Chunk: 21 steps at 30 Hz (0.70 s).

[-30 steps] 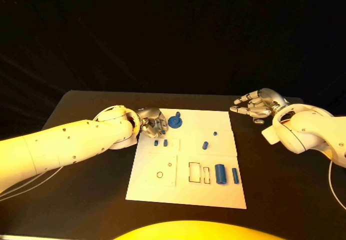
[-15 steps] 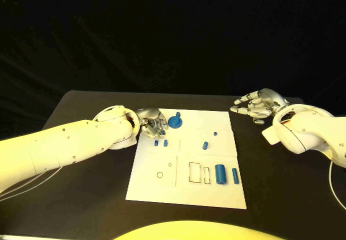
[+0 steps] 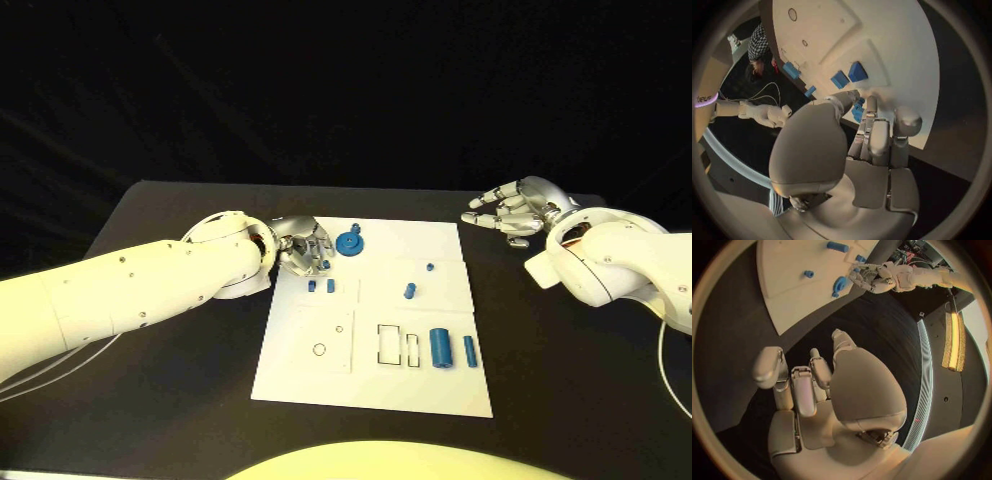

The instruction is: Assemble the parts on the task board

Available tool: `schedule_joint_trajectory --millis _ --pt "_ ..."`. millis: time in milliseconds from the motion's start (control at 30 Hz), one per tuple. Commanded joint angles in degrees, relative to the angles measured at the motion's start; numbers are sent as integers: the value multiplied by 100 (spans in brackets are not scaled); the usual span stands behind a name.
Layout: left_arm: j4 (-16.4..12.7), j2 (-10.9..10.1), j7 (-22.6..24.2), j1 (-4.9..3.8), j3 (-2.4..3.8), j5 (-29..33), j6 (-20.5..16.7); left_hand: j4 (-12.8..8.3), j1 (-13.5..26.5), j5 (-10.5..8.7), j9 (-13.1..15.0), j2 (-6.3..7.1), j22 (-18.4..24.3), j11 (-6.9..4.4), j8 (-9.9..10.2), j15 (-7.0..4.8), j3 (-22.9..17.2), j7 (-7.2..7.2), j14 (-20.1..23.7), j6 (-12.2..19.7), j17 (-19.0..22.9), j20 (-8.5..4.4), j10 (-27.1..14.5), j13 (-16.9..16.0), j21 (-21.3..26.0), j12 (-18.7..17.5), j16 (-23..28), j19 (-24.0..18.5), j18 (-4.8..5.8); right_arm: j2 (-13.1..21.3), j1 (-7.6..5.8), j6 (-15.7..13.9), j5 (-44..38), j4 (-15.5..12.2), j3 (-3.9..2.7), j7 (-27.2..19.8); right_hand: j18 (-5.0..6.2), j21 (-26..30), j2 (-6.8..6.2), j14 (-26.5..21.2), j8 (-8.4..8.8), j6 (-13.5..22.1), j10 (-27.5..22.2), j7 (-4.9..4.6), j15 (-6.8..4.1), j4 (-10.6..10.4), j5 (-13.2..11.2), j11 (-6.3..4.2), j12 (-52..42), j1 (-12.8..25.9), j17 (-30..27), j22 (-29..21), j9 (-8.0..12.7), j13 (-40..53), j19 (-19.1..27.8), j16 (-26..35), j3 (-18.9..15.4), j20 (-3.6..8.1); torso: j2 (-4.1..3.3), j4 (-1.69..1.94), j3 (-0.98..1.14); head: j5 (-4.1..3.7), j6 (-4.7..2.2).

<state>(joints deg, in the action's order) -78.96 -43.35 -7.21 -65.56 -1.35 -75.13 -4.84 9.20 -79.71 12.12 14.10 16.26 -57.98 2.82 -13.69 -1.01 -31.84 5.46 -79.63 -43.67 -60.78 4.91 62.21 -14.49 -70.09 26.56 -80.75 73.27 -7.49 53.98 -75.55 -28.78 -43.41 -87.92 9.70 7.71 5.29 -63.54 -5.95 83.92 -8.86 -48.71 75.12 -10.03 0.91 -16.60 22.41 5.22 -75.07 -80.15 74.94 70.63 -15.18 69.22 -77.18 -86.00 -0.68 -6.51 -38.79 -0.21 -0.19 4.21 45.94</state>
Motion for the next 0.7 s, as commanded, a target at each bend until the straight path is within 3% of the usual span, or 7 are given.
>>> schedule_joint_trajectory --millis 33,167,300,467,567,700 --pt "-51 -53 83 -1 5 75 95 23 51 0 -12 -2 4 -19 29 -12 89 -14 13 18 14 -15 -32 -8 16 -27 -20 -22 59 4 4 19 -31 22 0 -74 80 41 37 352 -35 -22 -39 7 -34 3 15 -26 33 25 436 -15 8 -24 38 30 47 1 1 2 -2 -9 0" --pt "-111 -150 102 -1 25 147 122 43 39 -1 -21 -10 15 -17 44 -10 163 -25 19 24 20 -14 -36 -15 26 -39 -19 -29 56 5 4 84 -56 48 0 -52 90 100 19 340 -39 -25 -332 11 -37 3 14 -31 344 13 389 -51 14 -425 60 55 58 5 1 1 2 -17 4" --pt "-188 -296 142 -2 77 389 176 87 -49 -3 -49 -33 71 4 89 13 423 -51 50 43 53 -9 -83 -33 74 -86 -11 -68 44 9 4 134 -87 75 1 -27 123 306 -53 266 -47 -20 -852 34 -68 10 -179 -61 1099 -148 57 -177 35 -1358 120 226 129 33 1 2 1 -22 -3" --pt "-257 -488 272 -9 190 930 35 175 -156 5 -66 -109 112 20 109 25 662 -25 75 9 76 -3 -111 -59 111 -112 -12 -97 35 1 4 160 -163 104 1 -54 187 711 -131 202 -57 -10 -1425 48 -90 16 -357 -80 2072 -323 -208 -438 51 -2481 263 399 198 54 5 10 5 -20 -10" --pt "-247 -582 436 -16 242 1397 -222 280 -293 16 -49 -168 757 116 16 98 647 223 446 -235 774 46 -314 -48 590 -192 273 -497 -87 -19 4 184 -274 122 1 -120 263 1192 -163 103 -77 -22 -1612 53 -95 9 -508 -83 2646 -478 -537 -748 57 -3027 456 613 277 59 10 10 7 -23 -17" --pt "-193 -732 838 -29 286 2177 -481 245 -511 10 32 -200 793 159 -247 135 408 326 396 -696 658 79 -213 -181 629 82 214 -488 -97 -58 7 408 -645 132 5 -296 298 1504 -191 60 -160 -167 -1808 46 -91 8 -523 -68 3668 -788 -703 -926 49 -3846 531 749 547 65 5 -1 10 -32 -33"
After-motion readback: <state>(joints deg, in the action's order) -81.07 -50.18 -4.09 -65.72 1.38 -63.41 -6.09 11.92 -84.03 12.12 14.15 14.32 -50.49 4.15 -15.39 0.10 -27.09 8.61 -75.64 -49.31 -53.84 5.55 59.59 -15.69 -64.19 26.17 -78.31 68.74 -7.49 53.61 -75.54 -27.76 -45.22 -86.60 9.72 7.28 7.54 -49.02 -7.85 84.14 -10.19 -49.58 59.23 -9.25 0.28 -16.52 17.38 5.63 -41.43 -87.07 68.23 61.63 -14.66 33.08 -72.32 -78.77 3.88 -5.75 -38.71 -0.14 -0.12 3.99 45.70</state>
